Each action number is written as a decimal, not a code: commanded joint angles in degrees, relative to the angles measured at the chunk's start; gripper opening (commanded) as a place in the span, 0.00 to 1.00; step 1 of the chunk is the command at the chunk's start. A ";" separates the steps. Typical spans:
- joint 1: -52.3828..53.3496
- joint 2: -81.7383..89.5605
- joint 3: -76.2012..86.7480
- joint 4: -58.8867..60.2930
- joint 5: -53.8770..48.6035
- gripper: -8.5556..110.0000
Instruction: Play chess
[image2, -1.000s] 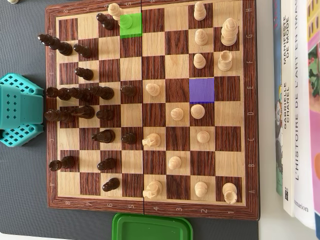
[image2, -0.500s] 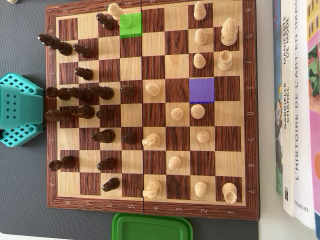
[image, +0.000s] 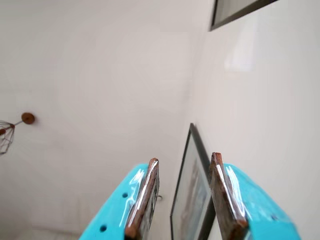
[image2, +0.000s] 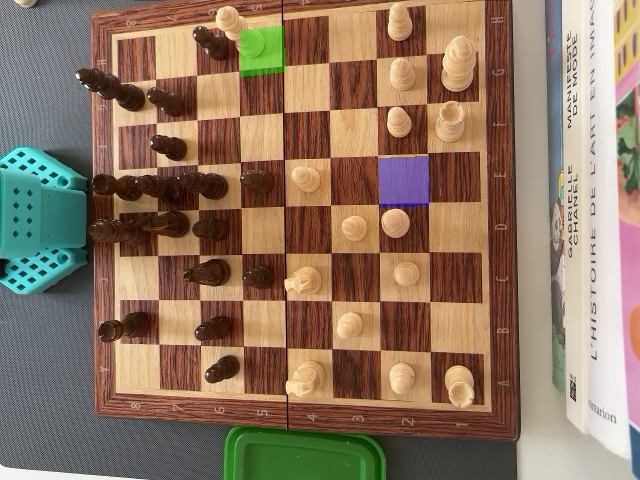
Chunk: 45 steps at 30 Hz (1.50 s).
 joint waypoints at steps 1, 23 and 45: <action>-0.44 -0.26 1.05 -5.71 -0.35 0.21; -0.09 -0.35 1.05 -8.35 0.00 0.20; -0.09 -0.35 1.05 -8.35 0.00 0.20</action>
